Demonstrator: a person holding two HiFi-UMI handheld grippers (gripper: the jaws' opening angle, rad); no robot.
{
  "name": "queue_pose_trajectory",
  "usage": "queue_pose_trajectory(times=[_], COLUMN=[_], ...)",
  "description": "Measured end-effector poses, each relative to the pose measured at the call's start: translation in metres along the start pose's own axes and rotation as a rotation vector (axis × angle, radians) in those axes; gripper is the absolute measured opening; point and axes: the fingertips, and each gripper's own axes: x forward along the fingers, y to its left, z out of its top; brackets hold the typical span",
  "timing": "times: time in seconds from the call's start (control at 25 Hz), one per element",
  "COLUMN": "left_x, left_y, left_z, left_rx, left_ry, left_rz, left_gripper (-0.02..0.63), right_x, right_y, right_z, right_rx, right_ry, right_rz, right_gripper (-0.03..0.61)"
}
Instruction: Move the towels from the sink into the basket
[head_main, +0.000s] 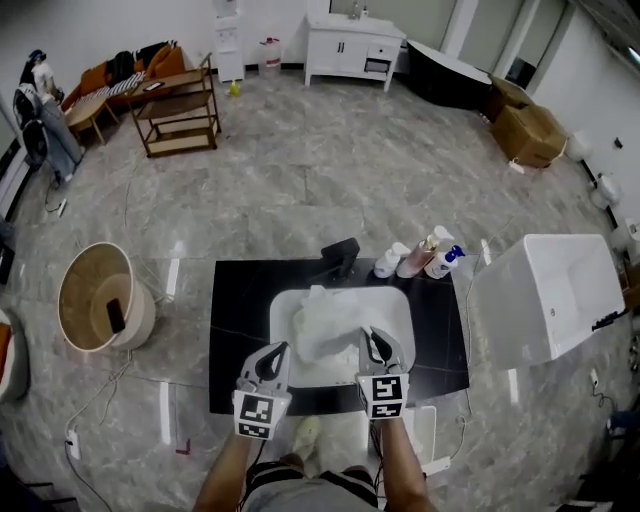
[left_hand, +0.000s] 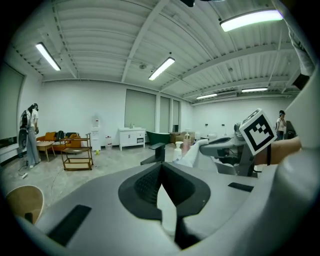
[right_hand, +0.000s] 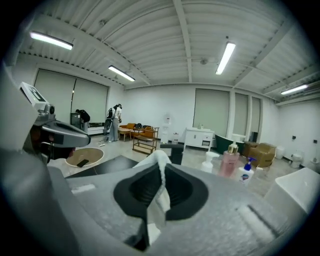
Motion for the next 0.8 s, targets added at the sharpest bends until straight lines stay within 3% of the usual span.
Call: queue_pose_trajectory(times=[0.32,0.8], left_x=[0.004,0.024], left_y=[-0.052,-0.215], left_z=[0.053,0.09], left_rx=[0.071,0.168], left_ry=[-0.092,-0.128], left_rz=[-0.135,-0.418], left_gripper=[0.009,0.009], right_x=[-0.098,-0.272], right_y=[-0.058,-0.152], right_z=[0.039,-0.005], right_rx=[0.011,0.101], right_ry=[-0.092,-0.088], right_rz=[-0.219,-0.544], right_gripper=[0.015,0.015])
